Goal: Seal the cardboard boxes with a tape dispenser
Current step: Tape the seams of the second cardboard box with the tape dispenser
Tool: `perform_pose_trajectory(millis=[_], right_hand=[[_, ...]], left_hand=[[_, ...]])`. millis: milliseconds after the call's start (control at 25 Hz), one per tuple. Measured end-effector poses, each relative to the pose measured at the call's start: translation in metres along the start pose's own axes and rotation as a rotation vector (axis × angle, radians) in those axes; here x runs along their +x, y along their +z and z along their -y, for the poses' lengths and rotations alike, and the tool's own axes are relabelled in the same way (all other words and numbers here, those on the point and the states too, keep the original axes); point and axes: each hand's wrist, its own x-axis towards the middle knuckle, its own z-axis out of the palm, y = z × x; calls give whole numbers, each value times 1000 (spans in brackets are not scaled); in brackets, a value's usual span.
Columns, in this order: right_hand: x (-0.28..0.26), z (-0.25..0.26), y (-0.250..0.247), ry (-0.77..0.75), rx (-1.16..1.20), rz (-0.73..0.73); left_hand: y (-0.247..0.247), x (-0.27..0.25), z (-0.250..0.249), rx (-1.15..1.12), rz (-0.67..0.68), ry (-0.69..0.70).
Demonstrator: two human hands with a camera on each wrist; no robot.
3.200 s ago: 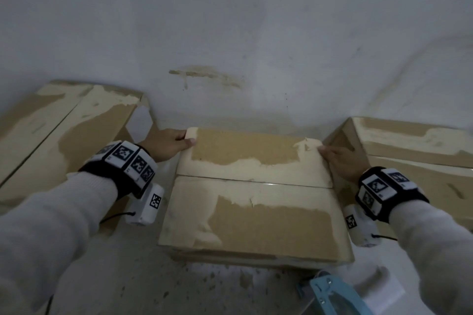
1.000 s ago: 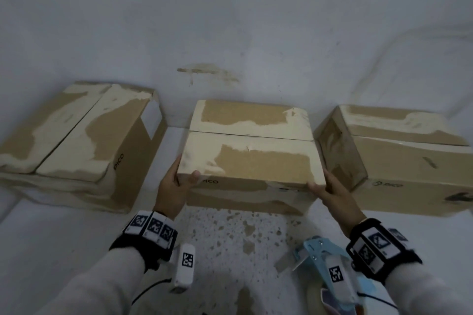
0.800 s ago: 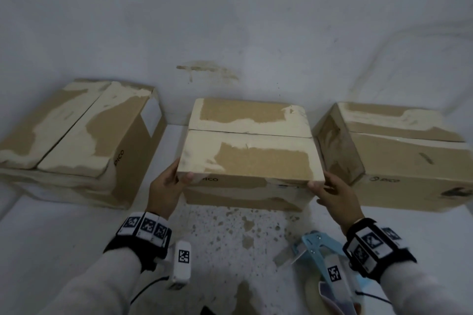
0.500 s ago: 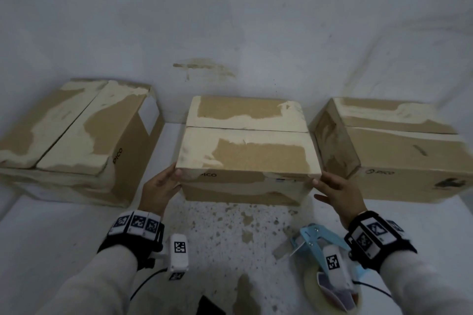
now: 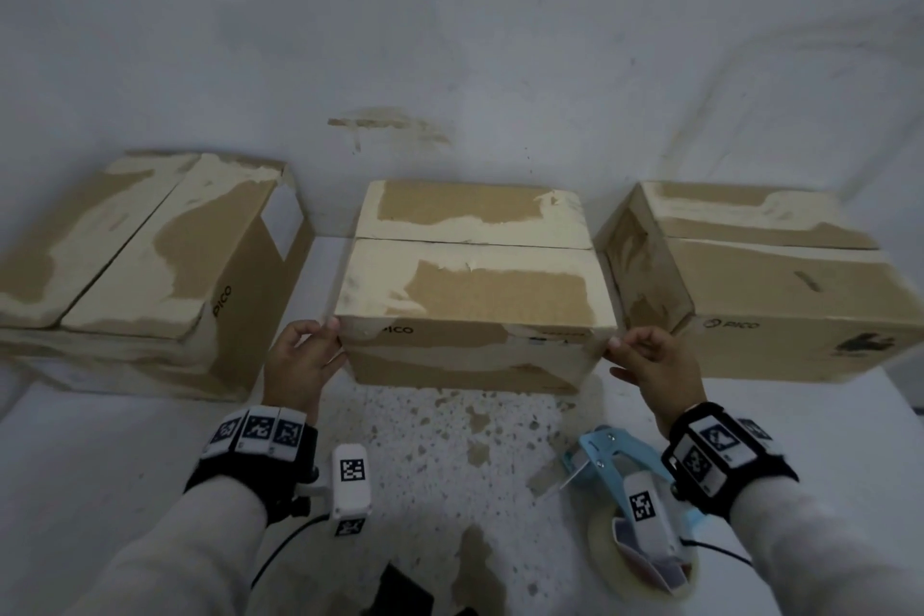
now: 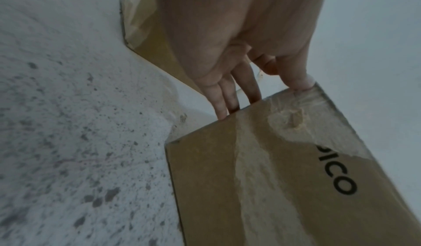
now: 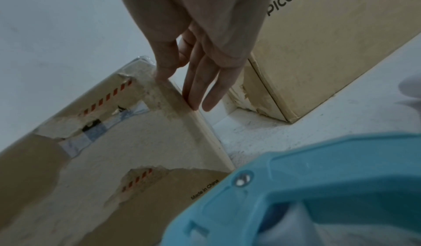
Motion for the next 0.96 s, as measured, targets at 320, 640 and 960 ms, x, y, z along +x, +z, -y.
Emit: perform_pose_trajectory(millis=[320,640,960], right_hand=[[-3,8,6,-28,-52,-63],[-5,27,21,-38,-320,-269],[-9,35,36,-125,-352,-339]], left_hand=[[11,-9,-6,31,-52,41],[32,-15,-12,513,-152,294],[51,-24,-14,577,-133,313]])
